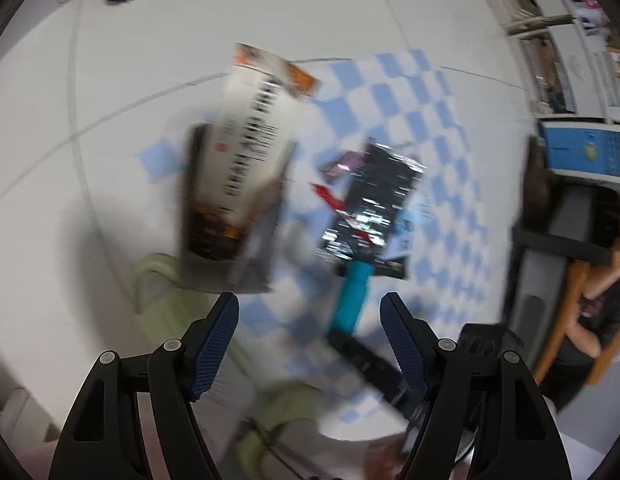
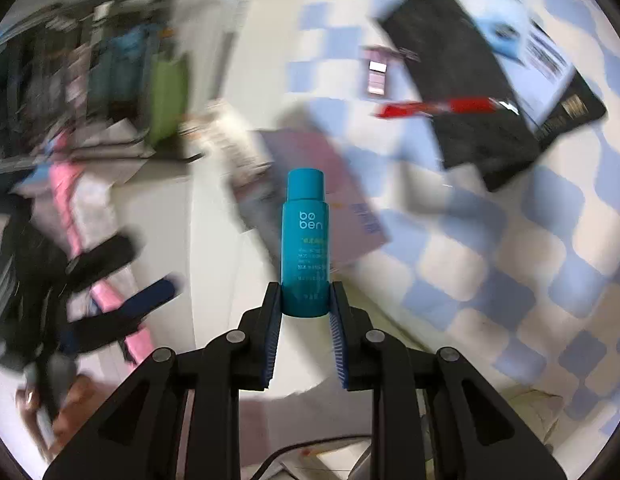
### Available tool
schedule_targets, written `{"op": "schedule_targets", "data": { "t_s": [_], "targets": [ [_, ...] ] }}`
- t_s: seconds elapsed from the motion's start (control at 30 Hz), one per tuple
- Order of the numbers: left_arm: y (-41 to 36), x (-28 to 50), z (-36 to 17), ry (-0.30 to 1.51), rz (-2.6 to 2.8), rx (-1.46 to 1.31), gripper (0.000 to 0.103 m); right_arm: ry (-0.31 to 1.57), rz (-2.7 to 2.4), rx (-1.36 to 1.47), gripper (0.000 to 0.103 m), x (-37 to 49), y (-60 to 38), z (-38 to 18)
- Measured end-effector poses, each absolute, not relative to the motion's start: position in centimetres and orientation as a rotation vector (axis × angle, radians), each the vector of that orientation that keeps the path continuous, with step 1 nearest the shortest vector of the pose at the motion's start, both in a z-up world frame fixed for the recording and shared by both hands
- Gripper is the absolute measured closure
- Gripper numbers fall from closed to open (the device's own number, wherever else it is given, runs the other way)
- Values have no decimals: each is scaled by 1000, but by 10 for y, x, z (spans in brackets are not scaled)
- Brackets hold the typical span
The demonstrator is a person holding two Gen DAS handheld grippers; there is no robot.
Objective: Organize objects
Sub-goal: 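Hand the teal bottle to the left gripper, which drops it into the pink box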
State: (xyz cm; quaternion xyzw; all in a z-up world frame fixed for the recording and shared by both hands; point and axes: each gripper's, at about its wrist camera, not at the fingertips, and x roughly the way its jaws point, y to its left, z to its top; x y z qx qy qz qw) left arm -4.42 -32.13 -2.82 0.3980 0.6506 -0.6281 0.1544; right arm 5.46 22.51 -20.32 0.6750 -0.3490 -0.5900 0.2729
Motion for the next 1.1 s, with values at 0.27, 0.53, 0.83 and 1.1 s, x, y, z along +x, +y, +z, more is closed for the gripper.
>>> {"op": "schedule_targets", "data": {
  "t_s": [0.27,0.53,0.83,1.1],
  "targets": [
    [-302,-57,-19,1767,-1987,1207,75,-761,-1681,1556,78,-30,49,-97],
    [-305,-27,-13,1703,-1951,1107,83,-658,-1730,1582,53,-13,46,-88],
    [-316,-1,-33,1655,-1781,1087,83,-682,-1606,2092,13,14,44,-177],
    [-327,-27,-37,1638,-1811,1139,81,-900,-1693,2349,1,19,105,-222]
  ]
}}
